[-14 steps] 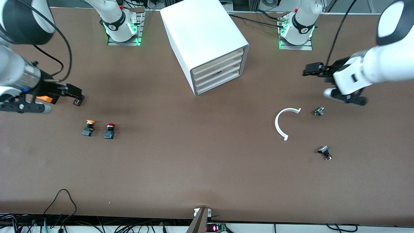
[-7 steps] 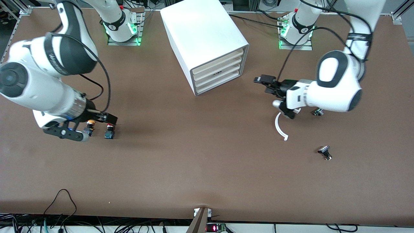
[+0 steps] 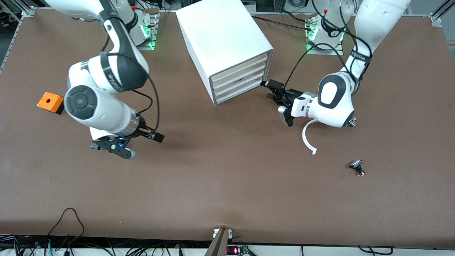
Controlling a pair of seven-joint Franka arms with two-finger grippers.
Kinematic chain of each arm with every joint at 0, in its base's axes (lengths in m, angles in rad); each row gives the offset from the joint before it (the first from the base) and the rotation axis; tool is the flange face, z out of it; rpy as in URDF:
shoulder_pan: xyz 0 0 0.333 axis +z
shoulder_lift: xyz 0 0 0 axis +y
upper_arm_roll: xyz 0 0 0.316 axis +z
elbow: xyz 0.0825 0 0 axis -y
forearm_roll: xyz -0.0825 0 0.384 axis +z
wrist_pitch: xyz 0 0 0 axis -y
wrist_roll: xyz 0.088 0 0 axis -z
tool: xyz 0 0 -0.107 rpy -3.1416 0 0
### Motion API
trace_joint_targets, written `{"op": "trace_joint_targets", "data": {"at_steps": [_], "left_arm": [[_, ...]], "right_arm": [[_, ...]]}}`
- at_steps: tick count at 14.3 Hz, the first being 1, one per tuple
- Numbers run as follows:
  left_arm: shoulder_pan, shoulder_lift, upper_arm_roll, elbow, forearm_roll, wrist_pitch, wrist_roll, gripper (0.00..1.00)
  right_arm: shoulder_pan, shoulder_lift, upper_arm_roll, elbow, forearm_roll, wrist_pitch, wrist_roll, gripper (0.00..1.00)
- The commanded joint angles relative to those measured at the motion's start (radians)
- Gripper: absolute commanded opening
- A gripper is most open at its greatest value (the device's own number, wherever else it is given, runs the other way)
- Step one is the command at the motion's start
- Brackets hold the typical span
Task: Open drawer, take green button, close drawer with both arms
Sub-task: 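Reach the left gripper to the drawer front while the right gripper approaches, then pull the cabinet drawer open with the left gripper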
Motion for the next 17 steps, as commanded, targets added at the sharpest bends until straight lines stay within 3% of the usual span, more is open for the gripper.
{"op": "trace_joint_targets", "data": {"at_steps": [1,3,11,15,17], "left_arm": [[-0.005,0.052,-0.008,-0.016,-0.087,0.002,0.128,0.82],[-0.005,0.072,-0.023,-0.039,-0.111,-0.001,0.183,0.73],[-0.037,0.172,-0.043,-0.080,-0.176,0.000,0.385,0.64],[-0.057,0.202,-0.043,-0.087,-0.194,0.000,0.427,0.28],[-0.059,0.218,-0.040,-0.091,-0.194,0.000,0.441,0.21]], "right_arm": [[0.059,0.031,-0.008,0.054,0.018,0.014,0.067,0.99],[0.111,0.052,-0.008,0.074,0.018,0.046,0.174,0.99],[0.154,0.106,0.051,0.090,0.021,0.109,0.400,0.99],[0.165,0.138,0.065,0.125,0.077,0.132,0.477,0.99],[0.178,0.168,0.064,0.181,0.077,0.138,0.492,0.99]]}}
